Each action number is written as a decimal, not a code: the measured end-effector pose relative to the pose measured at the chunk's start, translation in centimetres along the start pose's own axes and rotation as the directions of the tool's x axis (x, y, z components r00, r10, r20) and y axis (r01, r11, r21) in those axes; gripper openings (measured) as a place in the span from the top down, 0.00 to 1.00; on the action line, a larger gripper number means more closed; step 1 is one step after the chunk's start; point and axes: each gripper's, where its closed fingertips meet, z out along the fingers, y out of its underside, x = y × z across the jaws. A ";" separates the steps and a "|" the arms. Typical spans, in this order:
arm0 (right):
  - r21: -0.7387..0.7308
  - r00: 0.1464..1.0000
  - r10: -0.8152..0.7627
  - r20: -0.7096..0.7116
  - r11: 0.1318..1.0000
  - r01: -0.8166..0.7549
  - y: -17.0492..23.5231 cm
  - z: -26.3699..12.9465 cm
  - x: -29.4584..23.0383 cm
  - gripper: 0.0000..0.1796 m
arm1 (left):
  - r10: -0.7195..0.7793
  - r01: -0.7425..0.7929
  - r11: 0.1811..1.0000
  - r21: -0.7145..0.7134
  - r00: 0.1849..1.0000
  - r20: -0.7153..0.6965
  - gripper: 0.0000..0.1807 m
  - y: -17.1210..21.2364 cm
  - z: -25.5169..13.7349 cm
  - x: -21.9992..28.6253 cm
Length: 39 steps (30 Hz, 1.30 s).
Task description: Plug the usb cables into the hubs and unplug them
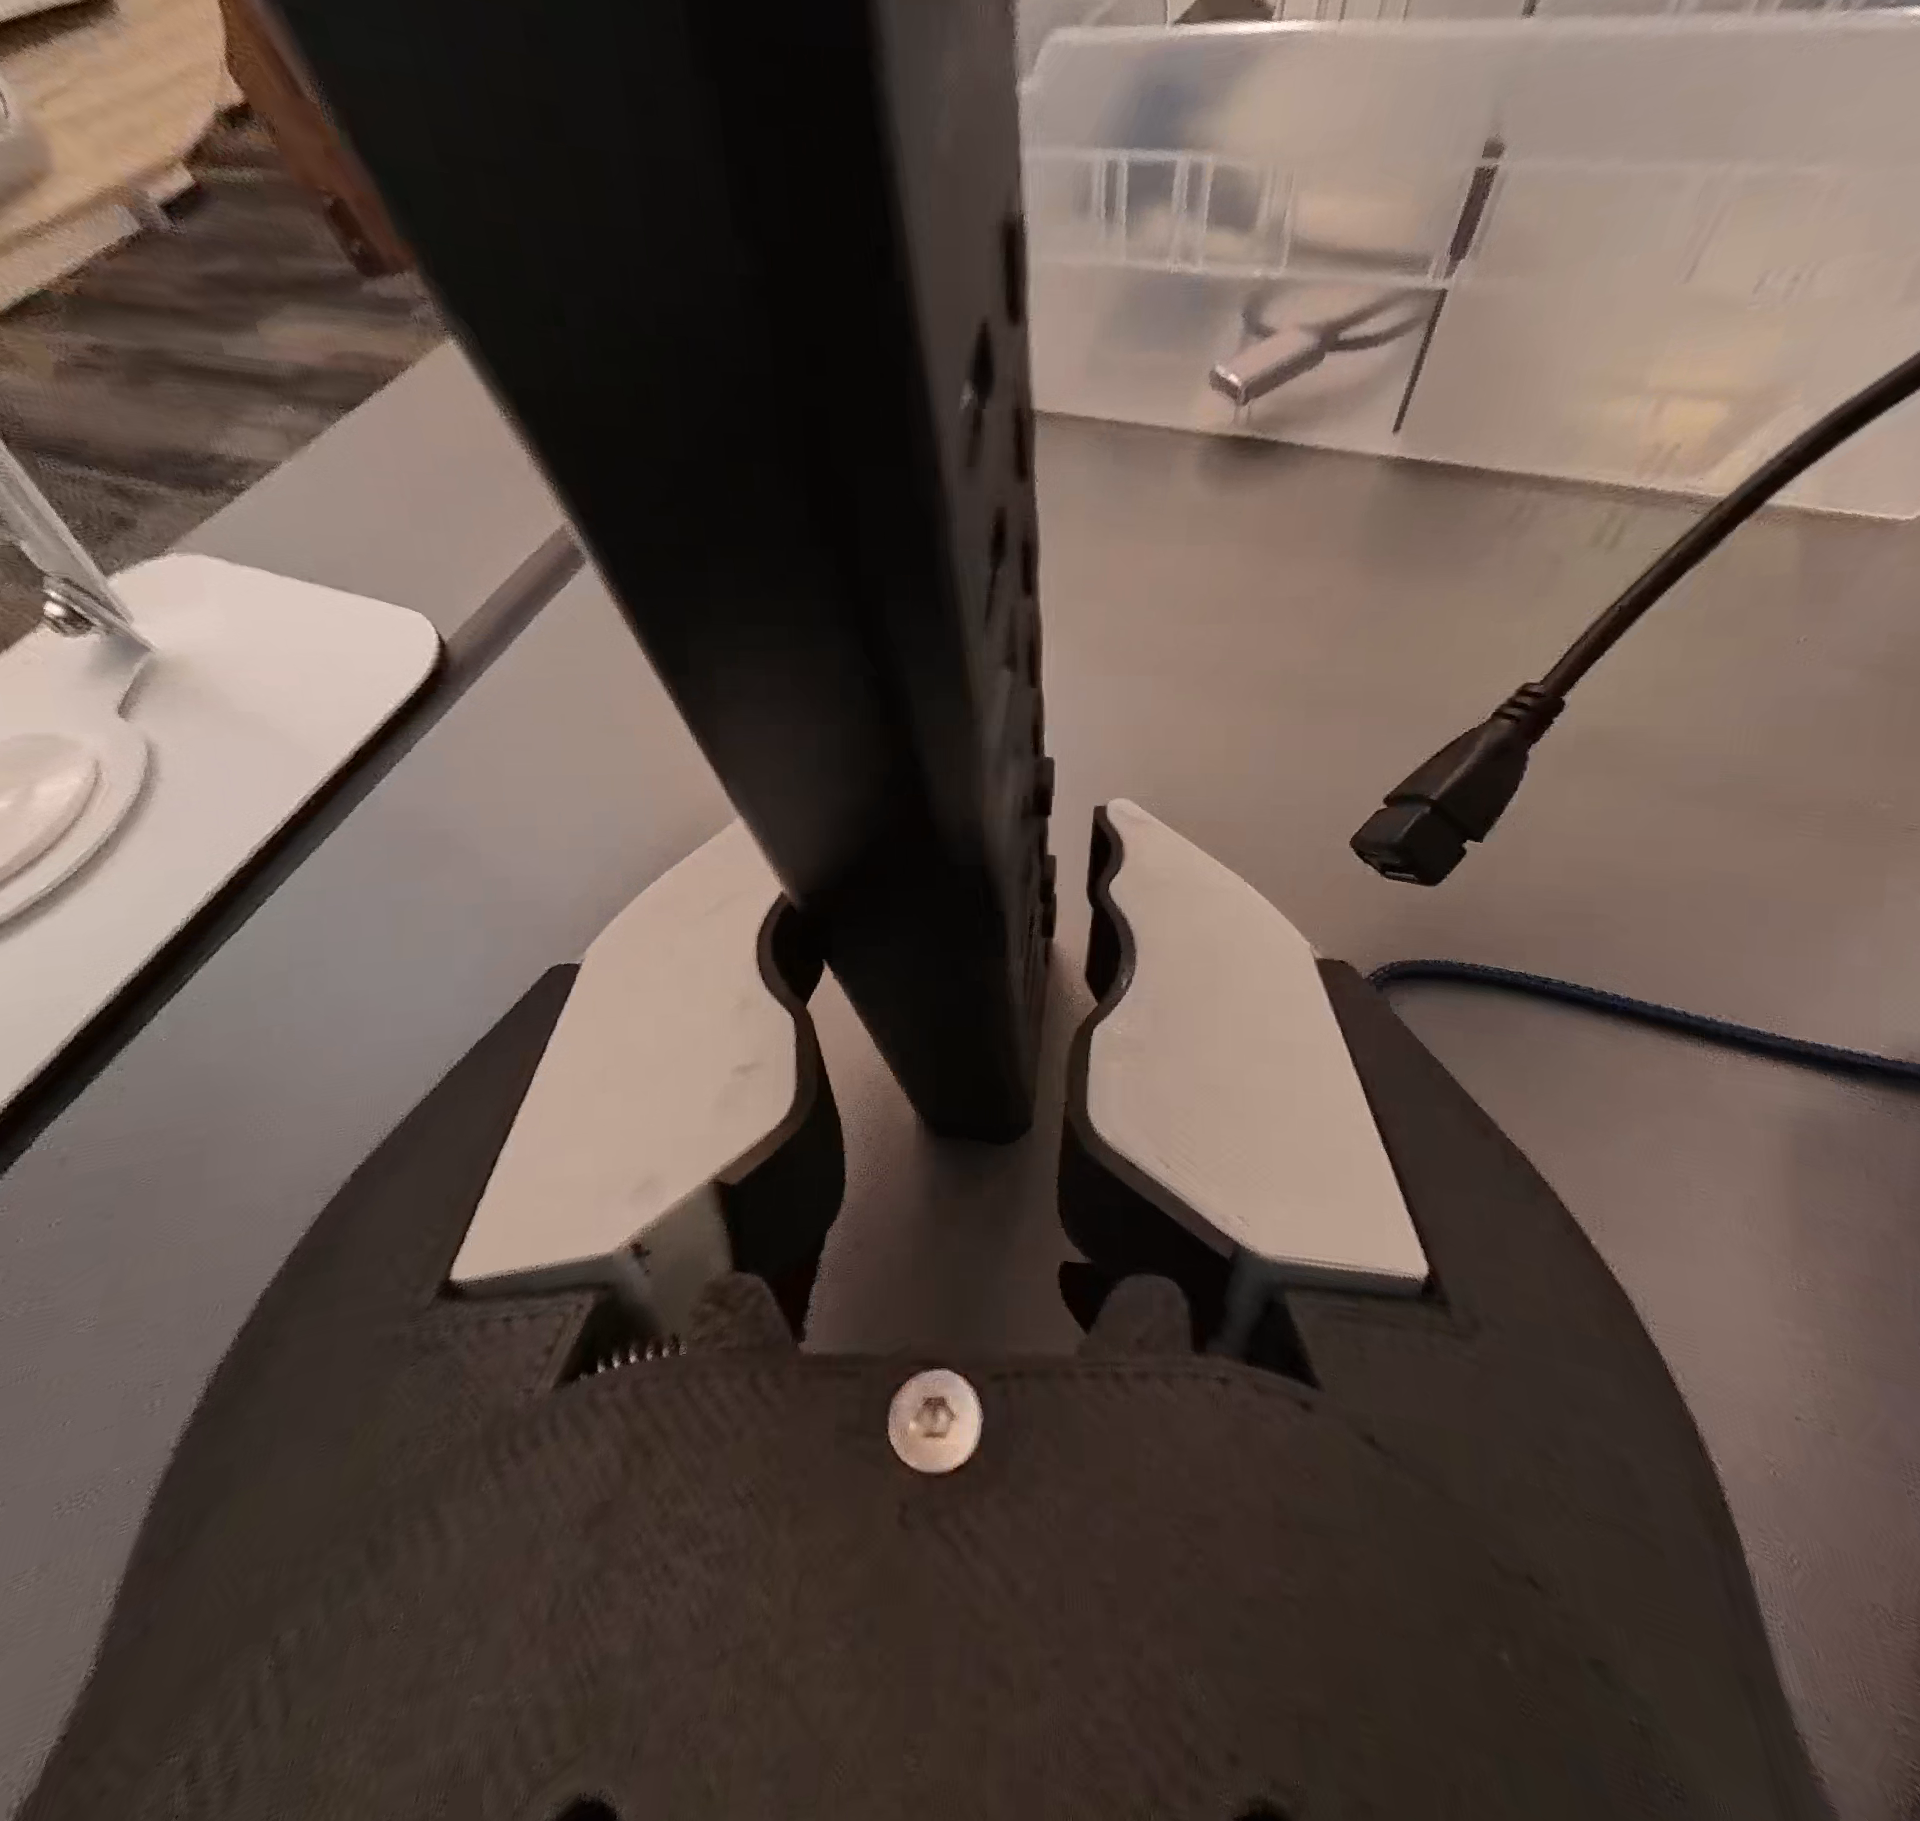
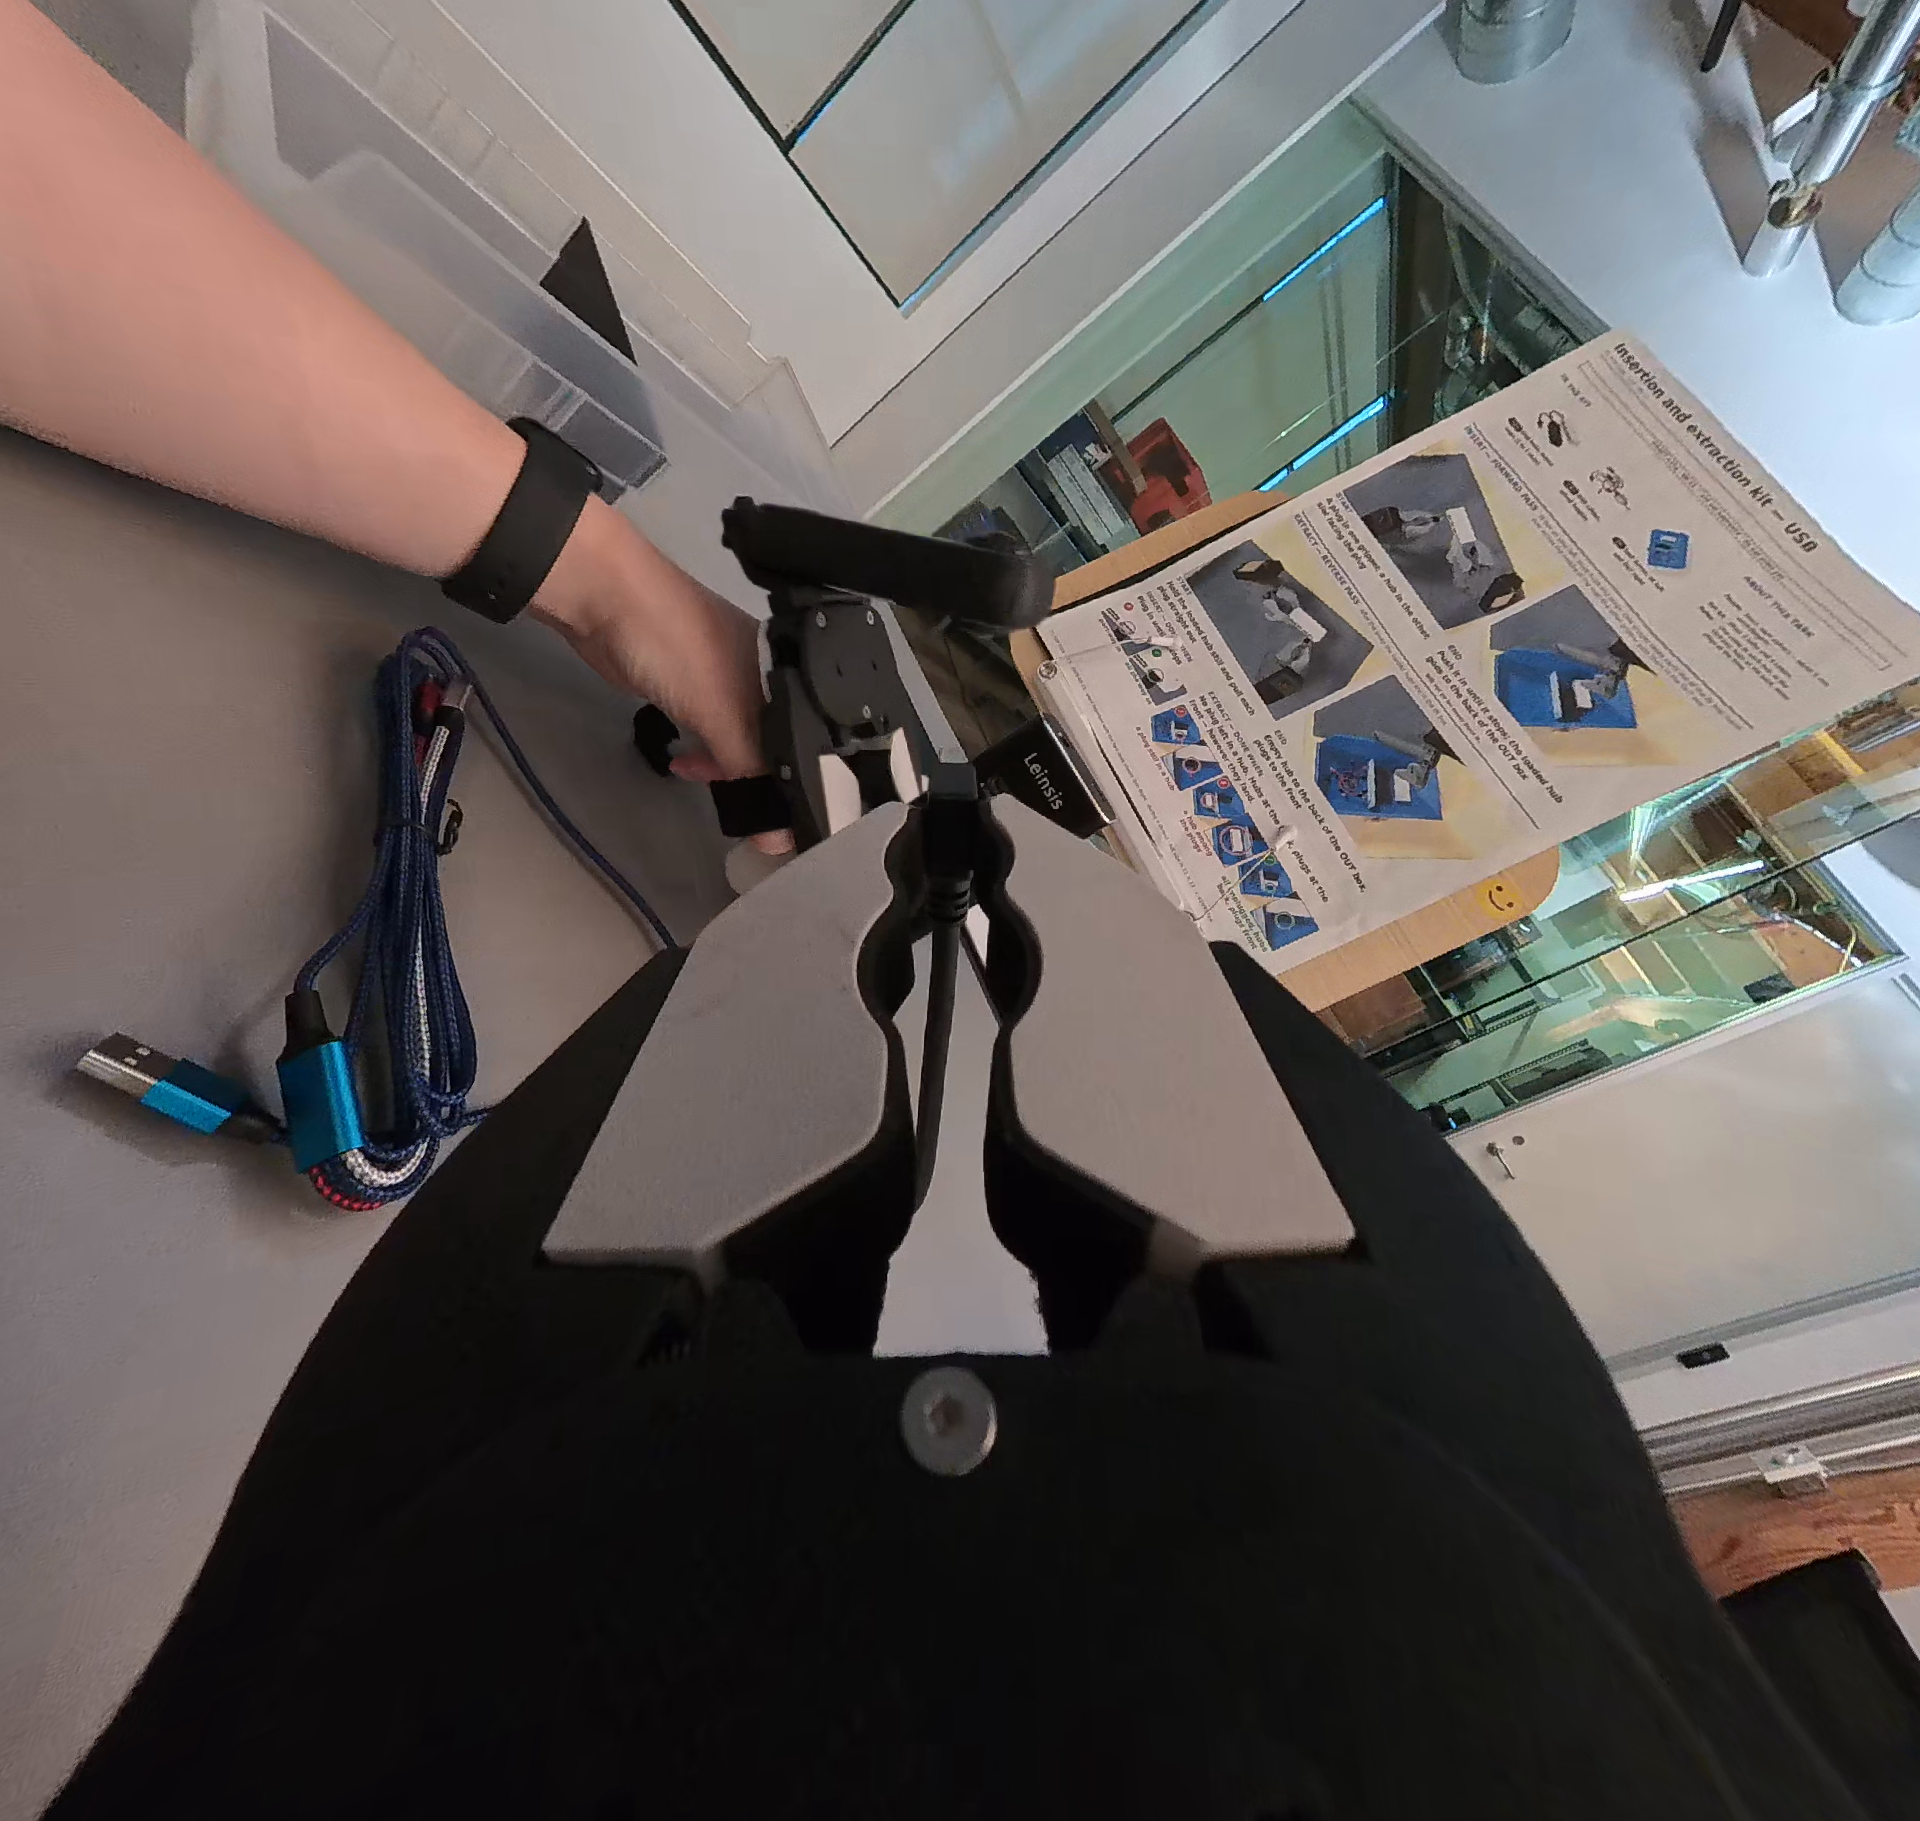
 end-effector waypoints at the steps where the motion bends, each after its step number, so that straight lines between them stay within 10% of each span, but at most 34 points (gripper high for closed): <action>1: -0.002 1.000 -0.005 0.000 1.000 0.005 0.0 0.0 0.0 0.95 | -0.008 0.008 1.000 -0.019 1.000 -0.007 0.75 0.2 0.2 0.0; 10: -0.056 0.999 0.044 0.011 0.997 -0.043 1.6 0.7 -0.3 0.95 | -0.030 0.024 0.997 -0.071 0.996 -0.078 0.84 0.7 0.4 0.6; 22: -0.027 0.972 0.235 0.011 0.972 -0.234 -0.1 2.7 2.9 0.95 | -0.302 0.296 0.953 -0.063 0.909 -0.288 0.84 -8.2 -4.7 3.9; 39: -0.225 0.962 -0.222 0.157 0.941 0.254 -0.6 8.0 5.5 0.95 | -0.361 0.323 0.925 -0.200 0.912 -0.195 0.84 -8.9 -7.1 5.5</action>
